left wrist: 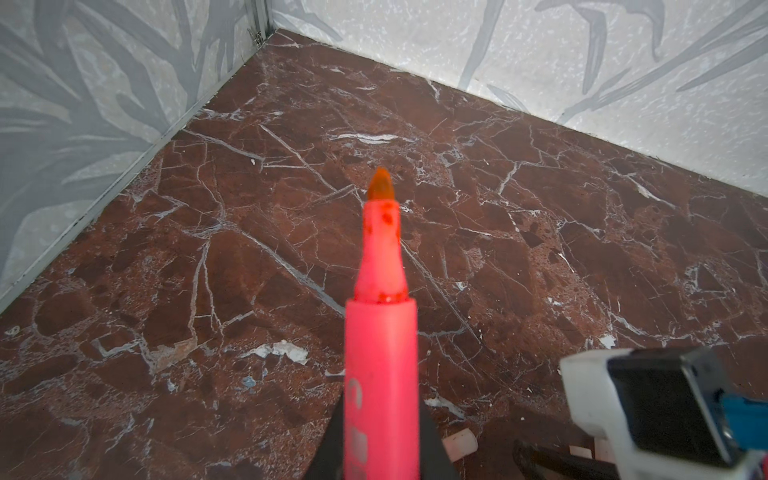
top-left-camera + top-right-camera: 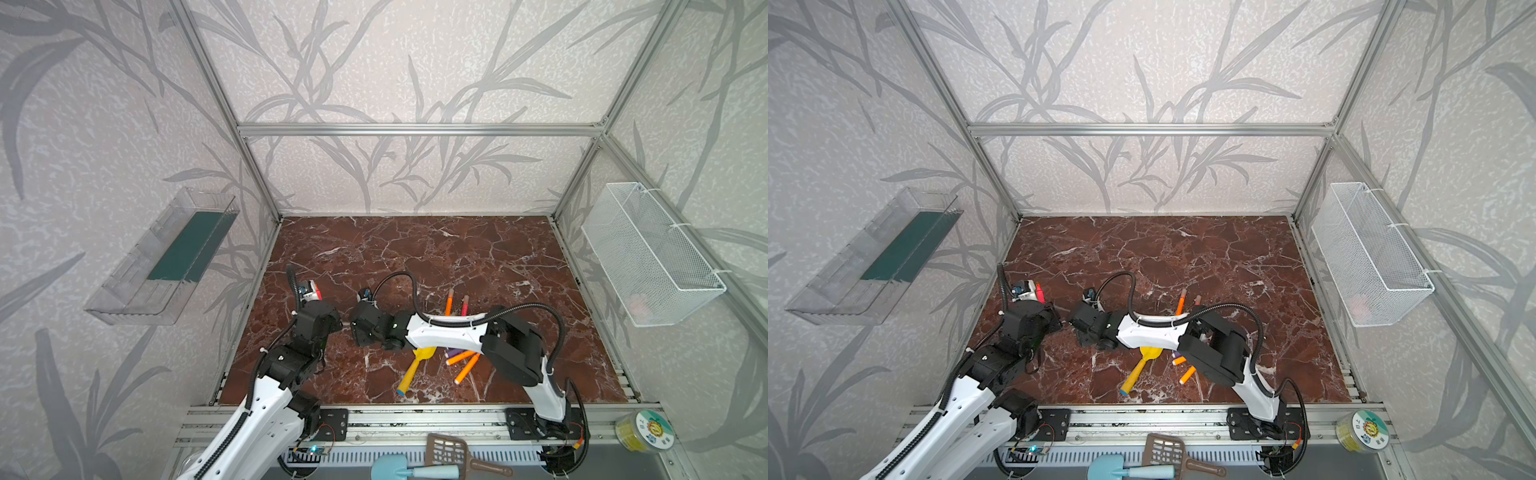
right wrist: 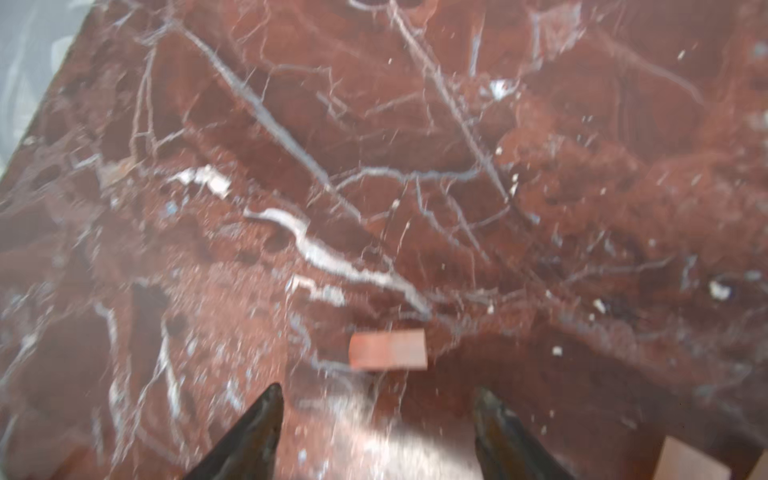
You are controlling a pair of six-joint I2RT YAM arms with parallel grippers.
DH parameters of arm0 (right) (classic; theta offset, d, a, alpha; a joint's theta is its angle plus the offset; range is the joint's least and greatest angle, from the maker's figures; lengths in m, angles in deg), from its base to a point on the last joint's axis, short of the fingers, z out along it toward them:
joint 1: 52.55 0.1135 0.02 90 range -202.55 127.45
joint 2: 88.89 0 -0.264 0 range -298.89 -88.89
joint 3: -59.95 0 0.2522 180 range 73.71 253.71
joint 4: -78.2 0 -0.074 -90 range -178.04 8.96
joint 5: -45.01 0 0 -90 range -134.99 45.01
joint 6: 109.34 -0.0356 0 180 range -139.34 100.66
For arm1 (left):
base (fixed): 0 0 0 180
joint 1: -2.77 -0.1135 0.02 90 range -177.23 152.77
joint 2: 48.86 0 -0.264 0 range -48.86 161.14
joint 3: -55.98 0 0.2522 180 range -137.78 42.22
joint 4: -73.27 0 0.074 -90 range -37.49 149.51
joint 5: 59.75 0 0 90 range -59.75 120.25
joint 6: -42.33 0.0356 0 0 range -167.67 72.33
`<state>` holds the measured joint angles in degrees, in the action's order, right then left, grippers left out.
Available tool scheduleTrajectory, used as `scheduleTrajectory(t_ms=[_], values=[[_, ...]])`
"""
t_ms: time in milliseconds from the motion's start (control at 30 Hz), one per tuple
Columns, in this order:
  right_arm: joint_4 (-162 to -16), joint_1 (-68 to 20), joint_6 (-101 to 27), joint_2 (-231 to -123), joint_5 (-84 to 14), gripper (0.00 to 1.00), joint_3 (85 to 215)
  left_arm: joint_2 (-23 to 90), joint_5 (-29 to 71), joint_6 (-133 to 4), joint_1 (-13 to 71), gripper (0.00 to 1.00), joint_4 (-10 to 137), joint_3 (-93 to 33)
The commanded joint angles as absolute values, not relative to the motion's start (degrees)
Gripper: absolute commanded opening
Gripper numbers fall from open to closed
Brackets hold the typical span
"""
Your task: Insert the pens into the pen caps
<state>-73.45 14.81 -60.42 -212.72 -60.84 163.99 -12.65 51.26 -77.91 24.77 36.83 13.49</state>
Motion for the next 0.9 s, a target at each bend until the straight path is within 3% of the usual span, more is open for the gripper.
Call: scheduleTrajectory(t_ms=[0, 267, 867], values=[[-66.5, 15.0, -58.9, -216.8, -67.3, 0.71, 167.8, -13.2, 51.5, -79.0, 24.3, 0.00, 35.7, 14.2], [-57.5, 14.8, -59.0, -222.9, -69.8, 0.71, 177.4, -13.3, 50.7, -79.0, 24.0, 0.00, 35.9, 14.4], [-65.2, 15.0, -62.2, -212.5, -71.3, 0.53, 160.9, -14.4, 50.3, -79.0, 23.8, 0.00, 35.8, 14.8]])
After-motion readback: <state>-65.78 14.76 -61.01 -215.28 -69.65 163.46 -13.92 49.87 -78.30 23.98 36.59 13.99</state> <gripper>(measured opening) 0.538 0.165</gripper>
